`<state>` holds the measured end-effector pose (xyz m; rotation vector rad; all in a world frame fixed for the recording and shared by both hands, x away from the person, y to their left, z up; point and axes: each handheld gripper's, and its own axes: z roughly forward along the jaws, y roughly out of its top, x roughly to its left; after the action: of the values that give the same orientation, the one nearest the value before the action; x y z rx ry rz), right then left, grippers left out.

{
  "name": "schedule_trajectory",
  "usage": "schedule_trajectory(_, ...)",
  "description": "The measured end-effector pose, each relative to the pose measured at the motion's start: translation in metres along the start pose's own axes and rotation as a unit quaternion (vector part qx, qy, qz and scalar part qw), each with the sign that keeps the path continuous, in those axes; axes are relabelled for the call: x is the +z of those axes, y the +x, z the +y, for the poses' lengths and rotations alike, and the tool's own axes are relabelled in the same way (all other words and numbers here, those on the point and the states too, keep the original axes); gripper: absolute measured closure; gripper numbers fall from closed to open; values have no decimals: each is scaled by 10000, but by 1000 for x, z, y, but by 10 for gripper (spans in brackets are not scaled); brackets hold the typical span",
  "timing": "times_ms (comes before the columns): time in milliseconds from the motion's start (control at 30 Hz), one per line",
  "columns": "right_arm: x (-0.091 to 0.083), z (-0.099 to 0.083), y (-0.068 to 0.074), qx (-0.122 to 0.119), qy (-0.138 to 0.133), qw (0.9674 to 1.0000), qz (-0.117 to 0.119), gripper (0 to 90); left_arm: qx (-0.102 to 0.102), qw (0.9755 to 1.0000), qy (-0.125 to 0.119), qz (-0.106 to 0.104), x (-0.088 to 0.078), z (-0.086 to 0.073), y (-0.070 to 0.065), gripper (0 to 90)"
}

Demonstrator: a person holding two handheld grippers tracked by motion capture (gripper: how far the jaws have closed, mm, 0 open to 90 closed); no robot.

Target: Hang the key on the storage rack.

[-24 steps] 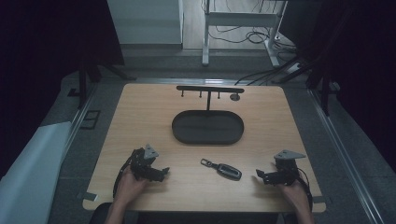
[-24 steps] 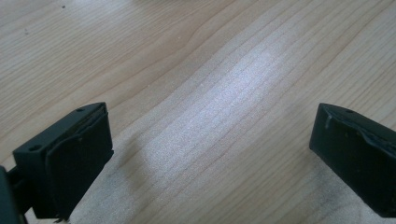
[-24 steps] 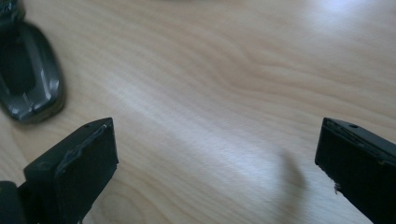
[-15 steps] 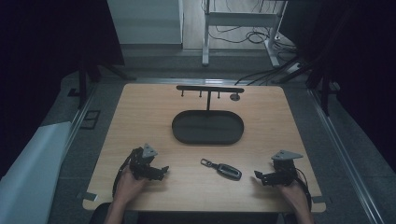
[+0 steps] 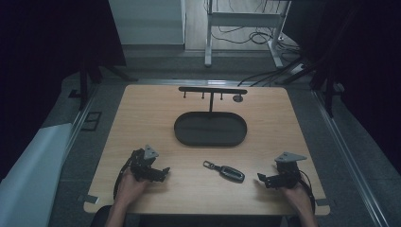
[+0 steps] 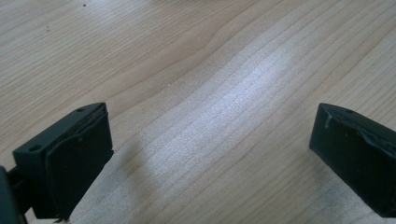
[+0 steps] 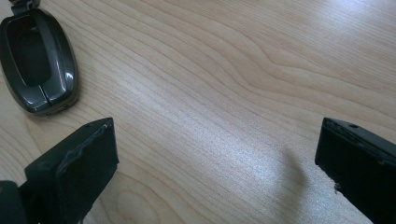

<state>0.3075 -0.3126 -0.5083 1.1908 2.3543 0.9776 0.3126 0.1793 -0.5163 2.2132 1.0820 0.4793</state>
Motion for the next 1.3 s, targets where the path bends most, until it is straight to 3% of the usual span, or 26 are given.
schedule_trajectory(667, 3, 12, 13, -356, 208, 9991, 35, 0, 54, 9999, -76, 109, -2, -1, 1, 0)
schedule_trajectory(1300, 1, 30, 26, -727, 606, 9954, 158, 0, 188, 9998, -26, 47, -1, -1, -2, 0)
